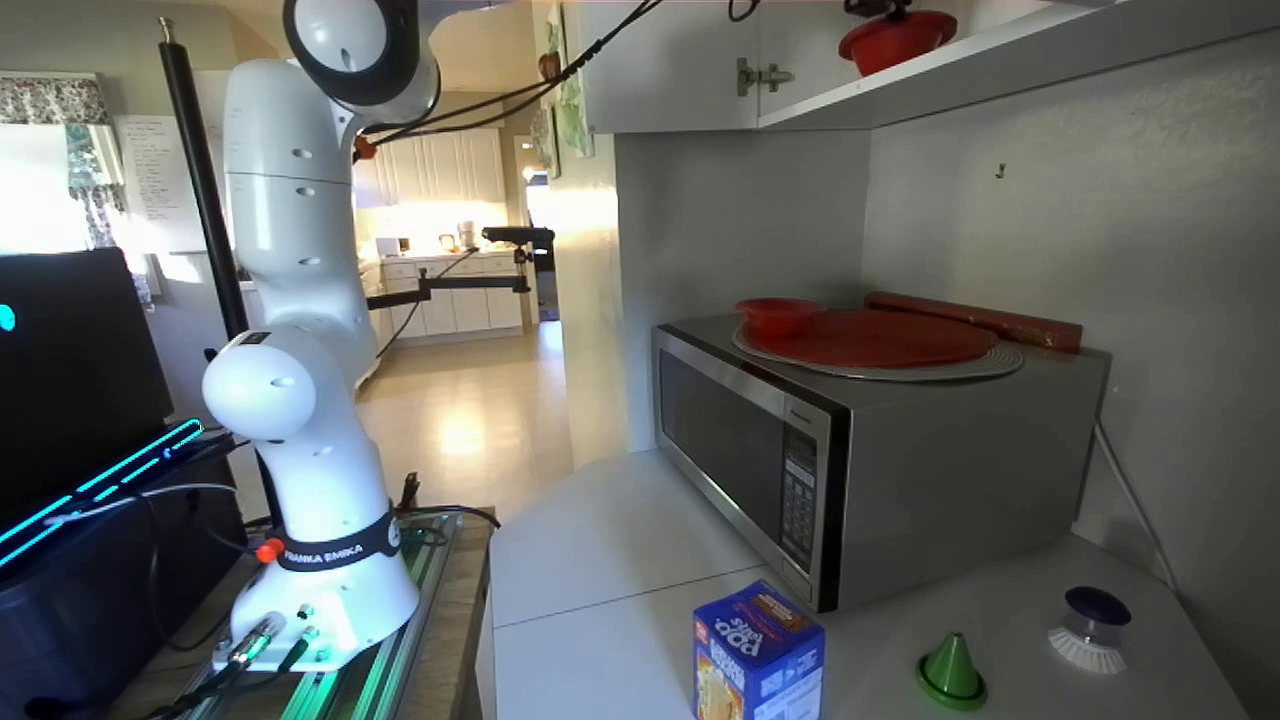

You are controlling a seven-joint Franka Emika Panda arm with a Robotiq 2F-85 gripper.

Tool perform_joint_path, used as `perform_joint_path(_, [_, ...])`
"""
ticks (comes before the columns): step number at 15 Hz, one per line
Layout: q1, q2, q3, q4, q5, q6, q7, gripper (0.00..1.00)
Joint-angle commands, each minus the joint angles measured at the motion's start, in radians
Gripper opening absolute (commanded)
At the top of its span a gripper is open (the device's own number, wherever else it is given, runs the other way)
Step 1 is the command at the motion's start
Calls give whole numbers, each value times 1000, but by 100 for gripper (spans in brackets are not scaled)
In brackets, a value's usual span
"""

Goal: Pick the red bowl from the top cabinet and put it on top of the microwave

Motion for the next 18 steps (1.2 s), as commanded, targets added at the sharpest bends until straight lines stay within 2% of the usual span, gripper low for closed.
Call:
perform_joint_path(1, [7, 22, -4, 41, -37, 3, 45, 21])
perform_joint_path(18, [7, 21, -9, 30, -65, 15, 41, 22])
